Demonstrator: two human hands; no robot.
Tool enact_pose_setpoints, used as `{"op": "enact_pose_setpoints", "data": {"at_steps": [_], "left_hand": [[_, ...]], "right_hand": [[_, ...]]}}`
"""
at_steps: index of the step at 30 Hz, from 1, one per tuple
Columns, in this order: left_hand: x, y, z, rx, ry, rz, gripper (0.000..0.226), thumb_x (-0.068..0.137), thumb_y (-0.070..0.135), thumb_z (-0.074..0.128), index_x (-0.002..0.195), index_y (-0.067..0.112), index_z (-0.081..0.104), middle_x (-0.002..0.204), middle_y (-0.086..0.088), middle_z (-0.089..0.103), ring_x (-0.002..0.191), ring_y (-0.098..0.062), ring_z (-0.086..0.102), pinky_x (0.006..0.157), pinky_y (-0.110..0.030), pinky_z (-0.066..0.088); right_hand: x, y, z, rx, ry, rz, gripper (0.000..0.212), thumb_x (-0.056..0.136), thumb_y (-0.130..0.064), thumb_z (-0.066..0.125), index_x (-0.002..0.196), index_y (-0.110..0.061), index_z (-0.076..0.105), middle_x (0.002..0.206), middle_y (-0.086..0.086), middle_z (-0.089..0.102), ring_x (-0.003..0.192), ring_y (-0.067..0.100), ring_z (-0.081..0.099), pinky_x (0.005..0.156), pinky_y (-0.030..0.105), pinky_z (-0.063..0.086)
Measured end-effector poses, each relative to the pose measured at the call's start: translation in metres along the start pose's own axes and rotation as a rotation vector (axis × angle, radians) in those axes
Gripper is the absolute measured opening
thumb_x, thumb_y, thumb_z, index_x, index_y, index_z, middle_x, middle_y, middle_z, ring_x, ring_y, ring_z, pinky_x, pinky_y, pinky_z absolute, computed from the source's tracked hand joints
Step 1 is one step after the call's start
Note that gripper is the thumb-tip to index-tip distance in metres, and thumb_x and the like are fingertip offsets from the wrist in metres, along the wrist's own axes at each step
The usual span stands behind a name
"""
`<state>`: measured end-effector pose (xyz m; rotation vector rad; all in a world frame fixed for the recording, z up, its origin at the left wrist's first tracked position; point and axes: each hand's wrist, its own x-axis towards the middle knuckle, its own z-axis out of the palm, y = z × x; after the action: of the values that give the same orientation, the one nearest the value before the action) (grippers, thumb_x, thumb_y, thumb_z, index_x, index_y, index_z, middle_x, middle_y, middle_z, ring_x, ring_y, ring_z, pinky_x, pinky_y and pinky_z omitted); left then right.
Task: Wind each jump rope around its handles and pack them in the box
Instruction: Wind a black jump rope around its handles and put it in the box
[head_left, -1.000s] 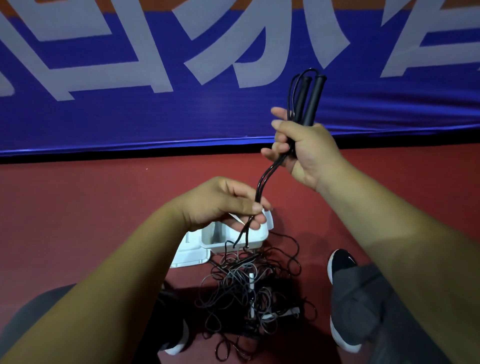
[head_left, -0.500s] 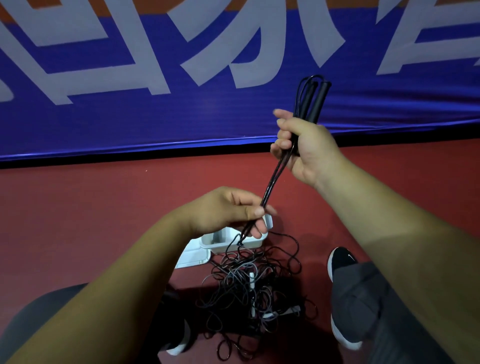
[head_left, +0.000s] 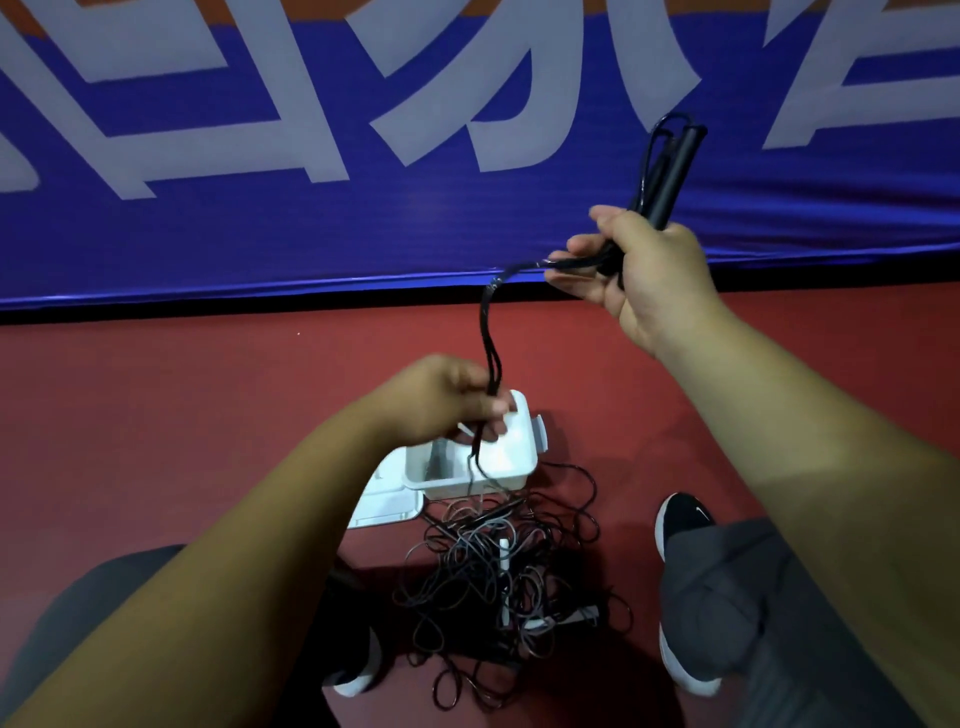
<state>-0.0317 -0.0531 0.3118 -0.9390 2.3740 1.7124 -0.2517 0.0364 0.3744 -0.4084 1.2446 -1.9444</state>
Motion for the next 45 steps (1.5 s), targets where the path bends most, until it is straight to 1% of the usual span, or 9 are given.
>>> {"op": "enact_pose_setpoints", "data": {"at_steps": [6, 12, 17, 27, 33, 35, 38, 42, 45], "left_hand": [[-0.042, 0.067, -0.017, -0.271, 0.344, 0.205, 0.016, 0.104, 0.012, 0.063, 0.116, 0.008, 0.072, 0.091, -0.013, 0.075, 0.085, -0.026, 0.076, 0.079, -0.043, 0.065], [-0.086, 0.116, -0.017, -0.275, 0.463, 0.331, 0.017, 0.104, 0.012, 0.063, 0.115, 0.010, 0.075, 0.096, -0.019, 0.077, 0.089, -0.027, 0.078, 0.071, -0.034, 0.062], [-0.120, 0.161, -0.026, -0.224, 0.608, 0.434, 0.014, 0.104, 0.012, 0.064, 0.109, 0.012, 0.077, 0.095, -0.016, 0.078, 0.094, -0.029, 0.078, 0.077, -0.043, 0.066], [-0.188, 0.269, -0.066, -0.122, 0.842, 0.602, 0.021, 0.103, 0.004, 0.061, 0.108, 0.013, 0.079, 0.095, -0.009, 0.080, 0.088, -0.022, 0.079, 0.078, -0.044, 0.066], [-0.216, 0.262, -0.086, 0.113, 0.927, 0.429, 0.007, 0.099, 0.018, 0.071, 0.100, 0.022, 0.077, 0.095, -0.005, 0.078, 0.091, -0.022, 0.077, 0.080, -0.040, 0.066], [-0.215, 0.237, -0.099, 0.264, 0.956, 0.295, 0.007, 0.097, 0.029, 0.075, 0.098, 0.023, 0.079, 0.090, -0.005, 0.077, 0.089, -0.025, 0.076, 0.083, -0.046, 0.065], [-0.207, 0.192, -0.107, 0.396, 0.916, 0.125, 0.013, 0.098, 0.031, 0.073, 0.099, 0.020, 0.080, 0.088, -0.003, 0.077, 0.081, -0.018, 0.074, 0.084, -0.042, 0.063], [-0.192, 0.134, -0.098, 0.104, 0.687, 0.059, 0.021, 0.106, 0.019, 0.060, 0.103, 0.014, 0.080, 0.086, -0.003, 0.065, 0.075, -0.019, 0.065, 0.085, -0.040, 0.062], [-0.174, 0.096, -0.087, -0.012, 0.618, -0.004, 0.020, 0.102, 0.012, 0.061, 0.102, 0.013, 0.081, 0.077, -0.007, 0.050, 0.069, -0.020, 0.046, 0.061, -0.033, 0.051]], "right_hand": [[-0.012, 0.000, -0.002, -0.136, -0.012, 0.024, 0.027, 0.107, -0.009, 0.052, 0.132, -0.002, 0.054, 0.089, 0.024, 0.070, 0.084, 0.045, 0.079, 0.071, 0.050, 0.066], [-0.042, 0.001, 0.003, -0.257, -0.040, 0.041, 0.023, 0.104, -0.005, 0.051, 0.125, 0.002, 0.057, 0.084, 0.026, 0.072, 0.077, 0.046, 0.078, 0.070, 0.054, 0.065], [-0.064, -0.030, 0.026, -0.277, 0.006, 0.031, 0.016, 0.105, -0.014, 0.060, 0.116, -0.002, 0.059, 0.072, 0.017, 0.068, 0.062, 0.034, 0.076, 0.056, 0.044, 0.064], [-0.118, -0.131, 0.076, -0.277, -0.114, -0.147, 0.027, 0.106, -0.019, 0.065, 0.122, 0.001, 0.060, 0.077, 0.013, 0.073, 0.069, 0.028, 0.075, 0.064, 0.043, 0.064], [-0.157, -0.159, 0.084, -0.193, -0.230, -0.165, 0.019, 0.108, -0.018, 0.060, 0.112, 0.001, 0.059, 0.086, 0.018, 0.077, 0.075, 0.027, 0.077, 0.062, 0.038, 0.064], [-0.165, -0.157, 0.077, -0.201, -0.300, -0.120, 0.024, 0.109, -0.020, 0.060, 0.121, 0.001, 0.057, 0.095, 0.022, 0.079, 0.084, 0.030, 0.080, 0.067, 0.040, 0.065], [-0.169, -0.146, 0.060, -0.291, -0.404, -0.029, 0.033, 0.109, -0.019, 0.060, 0.136, 0.000, 0.053, 0.107, 0.025, 0.078, 0.101, 0.037, 0.079, 0.078, 0.043, 0.067], [-0.171, -0.121, 0.042, -0.381, -0.471, 0.133, 0.035, 0.109, -0.015, 0.056, 0.140, 0.000, 0.054, 0.115, 0.023, 0.077, 0.102, 0.045, 0.077, 0.082, 0.041, 0.067], [-0.168, -0.097, 0.029, -0.462, -0.560, 0.250, 0.036, 0.109, -0.014, 0.056, 0.143, -0.001, 0.055, 0.120, 0.022, 0.076, 0.106, 0.046, 0.076, 0.084, 0.042, 0.066]]}}
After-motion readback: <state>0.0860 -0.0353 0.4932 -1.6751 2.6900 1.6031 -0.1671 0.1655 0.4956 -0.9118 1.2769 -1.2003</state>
